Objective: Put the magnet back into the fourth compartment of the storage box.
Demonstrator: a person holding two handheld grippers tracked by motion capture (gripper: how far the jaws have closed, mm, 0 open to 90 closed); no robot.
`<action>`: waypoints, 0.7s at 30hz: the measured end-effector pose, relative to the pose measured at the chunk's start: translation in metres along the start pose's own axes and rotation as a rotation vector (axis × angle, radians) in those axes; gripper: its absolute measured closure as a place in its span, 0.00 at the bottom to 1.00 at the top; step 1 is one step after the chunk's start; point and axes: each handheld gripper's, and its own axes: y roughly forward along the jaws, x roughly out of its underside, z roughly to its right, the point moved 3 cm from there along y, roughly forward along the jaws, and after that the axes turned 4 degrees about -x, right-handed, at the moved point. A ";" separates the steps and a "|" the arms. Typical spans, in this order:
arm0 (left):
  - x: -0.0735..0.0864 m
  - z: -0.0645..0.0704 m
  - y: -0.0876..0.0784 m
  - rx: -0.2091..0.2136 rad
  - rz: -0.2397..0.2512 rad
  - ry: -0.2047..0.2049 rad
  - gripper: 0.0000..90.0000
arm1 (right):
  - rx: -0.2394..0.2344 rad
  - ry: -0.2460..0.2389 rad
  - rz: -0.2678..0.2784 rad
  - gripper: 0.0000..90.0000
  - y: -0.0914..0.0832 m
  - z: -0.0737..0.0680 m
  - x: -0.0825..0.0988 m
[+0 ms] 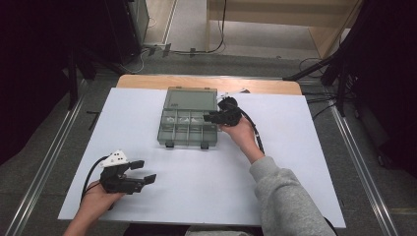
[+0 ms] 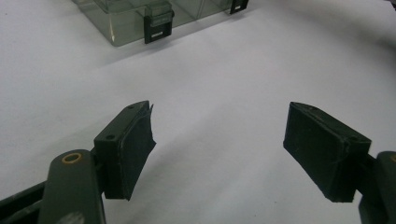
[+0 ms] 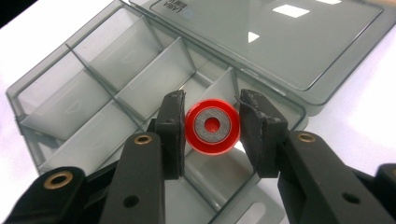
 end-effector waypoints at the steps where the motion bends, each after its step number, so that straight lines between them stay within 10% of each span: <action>1: 0.000 0.000 0.000 0.001 0.003 -0.005 0.26 | 0.008 -0.006 0.004 0.71 0.000 0.001 0.000; 21: 0.000 0.000 -0.001 0.005 0.005 -0.018 0.26 | 0.016 -0.013 0.039 0.56 -0.003 0.002 -0.001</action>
